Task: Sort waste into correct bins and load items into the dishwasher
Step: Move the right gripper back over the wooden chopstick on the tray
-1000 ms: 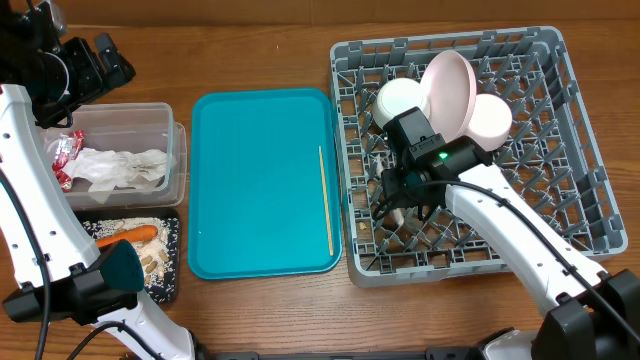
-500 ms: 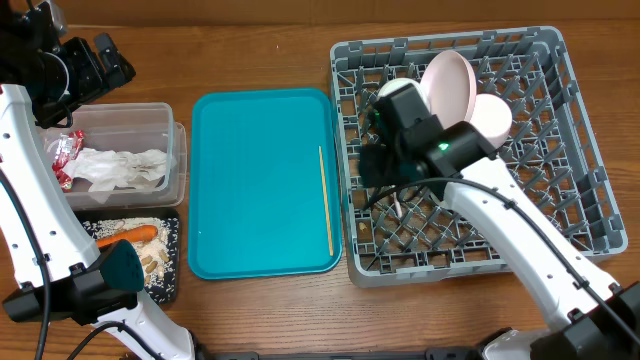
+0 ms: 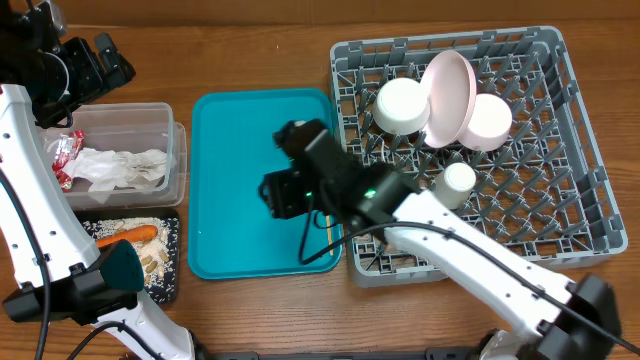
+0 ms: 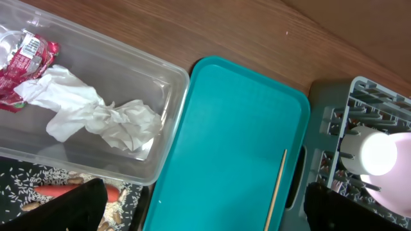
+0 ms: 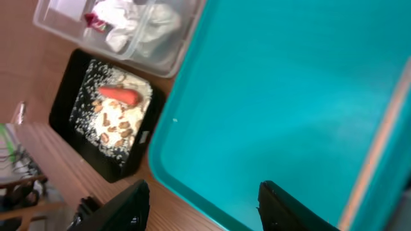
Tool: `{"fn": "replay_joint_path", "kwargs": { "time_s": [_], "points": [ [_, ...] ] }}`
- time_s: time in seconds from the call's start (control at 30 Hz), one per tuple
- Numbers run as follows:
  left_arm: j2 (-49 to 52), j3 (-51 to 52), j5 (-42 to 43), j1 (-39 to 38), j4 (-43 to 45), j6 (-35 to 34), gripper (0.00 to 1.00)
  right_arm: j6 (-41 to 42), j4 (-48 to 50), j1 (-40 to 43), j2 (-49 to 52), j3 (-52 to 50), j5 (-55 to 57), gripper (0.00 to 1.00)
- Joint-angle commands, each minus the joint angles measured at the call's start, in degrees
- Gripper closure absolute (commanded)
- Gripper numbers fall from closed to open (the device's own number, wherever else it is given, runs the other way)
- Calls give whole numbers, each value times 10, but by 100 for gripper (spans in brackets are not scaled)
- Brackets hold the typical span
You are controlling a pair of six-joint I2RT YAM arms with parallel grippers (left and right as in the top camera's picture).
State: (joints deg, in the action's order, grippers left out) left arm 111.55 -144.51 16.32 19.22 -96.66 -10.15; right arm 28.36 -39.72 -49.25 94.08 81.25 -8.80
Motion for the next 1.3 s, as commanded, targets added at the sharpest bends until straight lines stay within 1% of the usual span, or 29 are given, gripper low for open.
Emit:
{"fn": "replay_joint_path", "kwargs": {
  "time_s": [0.0,0.1,0.17,0.2,0.23,0.27,0.4,0.57,0.73,0.87,1.03,1.27],
  "points": [
    [-3,-4,6,0,0,-3,0,22,11,-23,18,1,-5,33],
    [-3,-4,6,0,0,-3,0,21,18,-30,35,1,16,30],
    [-3,-4,6,0,0,-3,0,33,-1,-30,48,1,72,31],
    [-3,-4,6,0,0,-3,0,53,-14,-29,54,1,107,31],
    [-3,-4,6,0,0,-3,0,71,-25,-29,61,1,134,33],
    [-3,-4,6,0,0,-3,0,111,-40,-29,81,1,167,34],
    [-3,-4,6,0,0,-3,0,131,-41,-29,118,1,184,35],
    [-3,-4,6,0,0,-3,0,154,-67,-28,159,1,257,36],
    [-3,-4,6,0,0,-3,0,167,-65,-28,198,1,268,36],
    [-3,-4,6,0,0,-3,0,164,-43,-28,216,1,272,39],
    [-3,-4,6,0,0,-3,0,165,-41,-27,219,1,279,39],
    [-3,-4,6,0,0,-3,0,166,-32,-28,228,1,329,38]
  ]
}}
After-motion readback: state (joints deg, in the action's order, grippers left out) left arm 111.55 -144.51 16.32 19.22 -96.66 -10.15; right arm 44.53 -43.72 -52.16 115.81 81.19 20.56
